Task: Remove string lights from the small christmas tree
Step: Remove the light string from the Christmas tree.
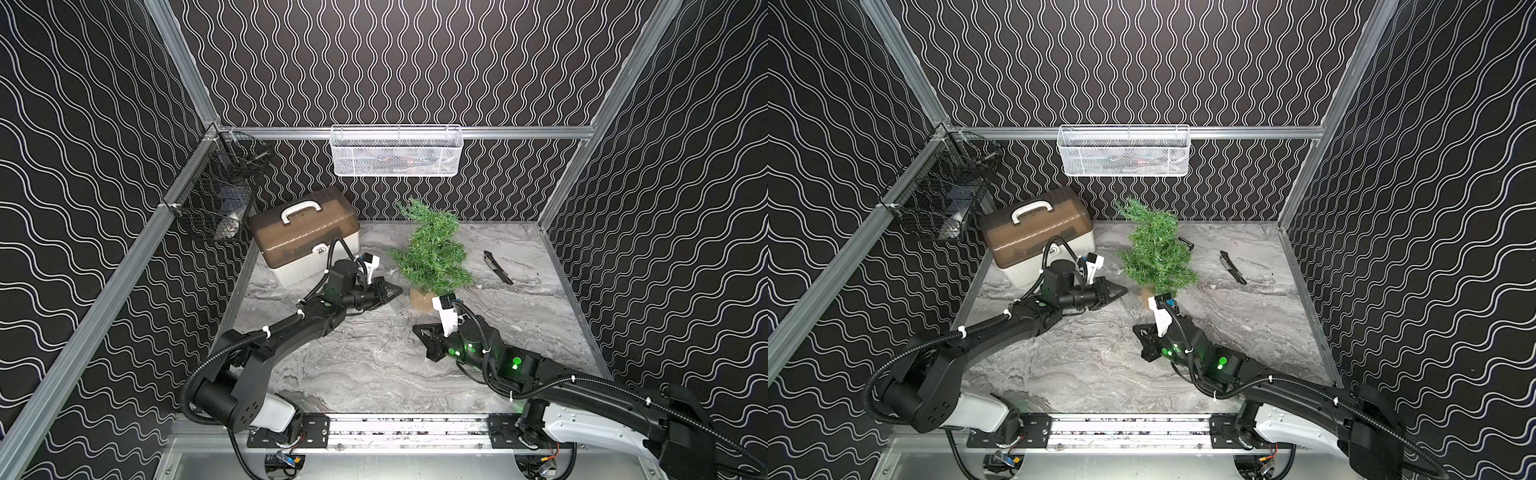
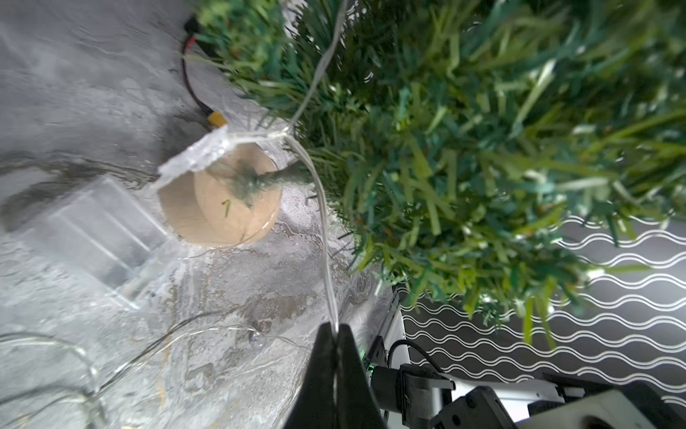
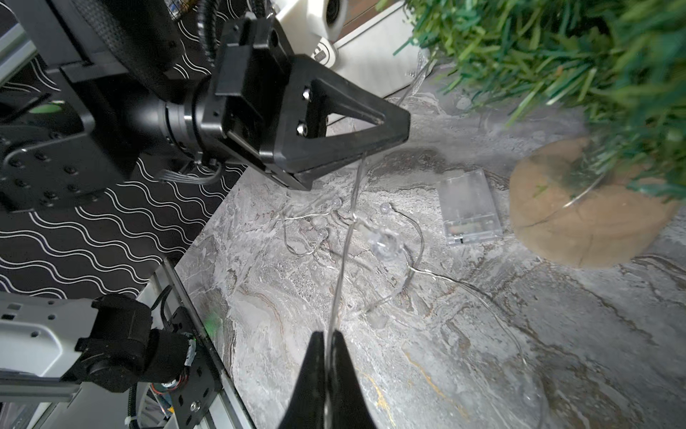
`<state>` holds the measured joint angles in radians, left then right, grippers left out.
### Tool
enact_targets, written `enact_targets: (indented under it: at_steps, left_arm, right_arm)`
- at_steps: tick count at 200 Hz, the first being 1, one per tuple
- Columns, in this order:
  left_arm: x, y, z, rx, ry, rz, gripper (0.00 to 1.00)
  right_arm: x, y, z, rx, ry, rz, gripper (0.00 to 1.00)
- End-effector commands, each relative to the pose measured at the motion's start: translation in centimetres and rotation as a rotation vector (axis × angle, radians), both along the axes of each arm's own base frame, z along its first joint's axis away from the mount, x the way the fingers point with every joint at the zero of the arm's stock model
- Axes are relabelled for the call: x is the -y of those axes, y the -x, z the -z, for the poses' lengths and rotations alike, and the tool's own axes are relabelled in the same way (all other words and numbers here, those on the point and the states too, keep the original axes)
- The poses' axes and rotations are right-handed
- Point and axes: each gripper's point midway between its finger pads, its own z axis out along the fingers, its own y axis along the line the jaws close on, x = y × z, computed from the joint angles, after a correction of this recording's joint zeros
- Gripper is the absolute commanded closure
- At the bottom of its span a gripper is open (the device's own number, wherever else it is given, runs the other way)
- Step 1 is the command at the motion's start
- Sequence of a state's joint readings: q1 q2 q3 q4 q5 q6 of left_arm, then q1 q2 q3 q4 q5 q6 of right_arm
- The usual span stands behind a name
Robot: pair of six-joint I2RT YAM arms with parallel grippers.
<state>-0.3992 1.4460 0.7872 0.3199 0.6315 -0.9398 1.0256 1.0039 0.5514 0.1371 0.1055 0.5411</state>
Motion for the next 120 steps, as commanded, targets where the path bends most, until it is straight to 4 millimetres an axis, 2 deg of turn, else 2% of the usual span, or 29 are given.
enact_targets:
  at_steps: [1, 11, 23, 40, 54, 80, 86, 90, 109, 120]
  left_arm:
    - [-1.2, -0.4, -0.5, 0.014, -0.041, -0.025, 1.0]
    - [-2.3, -0.8, -0.6, 0.012, -0.082, -0.055, 1.0]
    - [-3.9, -1.3, -0.8, 0.007, -0.132, -0.098, 1.0]
    - [-6.6, -2.0, -1.2, 0.002, -0.228, -0.181, 1.0]
    - [-8.3, -2.4, -2.0, 0.018, -0.278, -0.233, 1.0]
    - [-9.8, -3.1, -3.9, 0.051, -0.304, -0.283, 1.0]
    - [-10.1, -3.4, -4.1, 0.05, -0.313, -0.292, 1.0]
    - [-10.3, -3.6, -4.3, 0.053, -0.317, -0.298, 1.0]
    - [-11.3, -4.8, -5.6, 0.07, -0.33, -0.324, 1.0]
    - [-11.9, -5.5, -6.4, 0.08, -0.344, -0.341, 1.0]
  right_arm:
    - [-0.1, -0.2, -0.5, 0.001, 0.005, 0.006, 0.47]
    - [0.6, -0.9, -1.1, 0.015, 0.035, 0.054, 0.3]
    - [2.1, -2.0, -2.6, 0.046, 0.09, 0.143, 0.21]
    - [4.9, -3.9, -5.9, 0.112, 0.155, 0.313, 0.16]
    - [6.2, -4.9, -9.4, 0.18, 0.182, 0.389, 0.14]
    - [7.3, -6.6, -14.8, 0.269, 0.213, 0.489, 0.07]
    - [7.4, -7.2, -15.3, 0.278, 0.227, 0.499, 0.06]
    - [7.3, -7.6, -16.6, 0.289, 0.213, 0.507, 0.06]
    - [7.6, -9.9, -18.0, 0.287, 0.209, 0.533, 0.04]
    - [8.2, -11.6, -17.9, 0.256, 0.203, 0.555, 0.02]
